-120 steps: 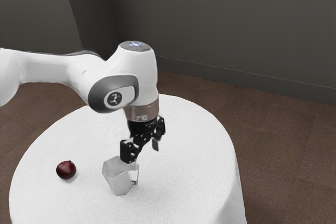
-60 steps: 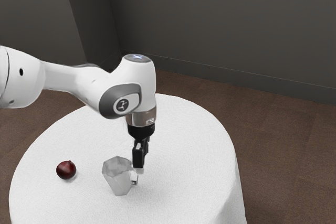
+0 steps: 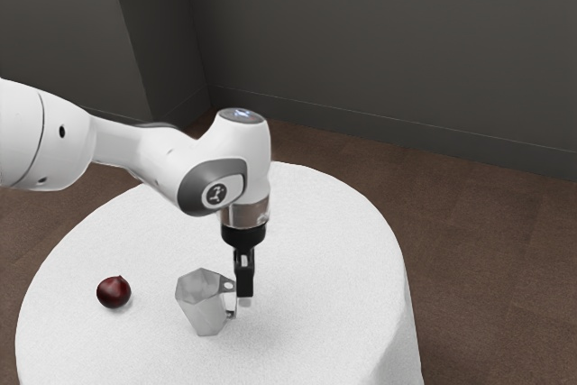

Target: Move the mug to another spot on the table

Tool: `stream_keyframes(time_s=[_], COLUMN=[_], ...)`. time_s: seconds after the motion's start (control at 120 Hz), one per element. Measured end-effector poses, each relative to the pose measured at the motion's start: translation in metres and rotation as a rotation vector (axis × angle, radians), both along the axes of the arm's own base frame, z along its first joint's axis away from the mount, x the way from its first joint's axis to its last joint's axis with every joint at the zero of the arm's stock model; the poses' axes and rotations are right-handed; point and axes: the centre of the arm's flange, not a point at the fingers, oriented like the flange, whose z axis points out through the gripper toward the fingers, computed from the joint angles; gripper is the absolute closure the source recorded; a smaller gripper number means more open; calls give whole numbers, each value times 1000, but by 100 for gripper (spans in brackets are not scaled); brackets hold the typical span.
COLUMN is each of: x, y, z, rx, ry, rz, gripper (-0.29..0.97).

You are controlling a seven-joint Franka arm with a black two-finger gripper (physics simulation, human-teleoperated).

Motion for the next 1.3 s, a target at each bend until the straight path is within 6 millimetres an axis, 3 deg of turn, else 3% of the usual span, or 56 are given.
stream_keyframes(time_s=[0.417, 0.892, 1.3], x=[3, -4, -4], y=[3, 17, 16], z=[-24, -31, -31], rx=[36, 59, 59], ry=[0, 74, 85], rz=[35, 27, 18], gripper=[0, 1, 50])
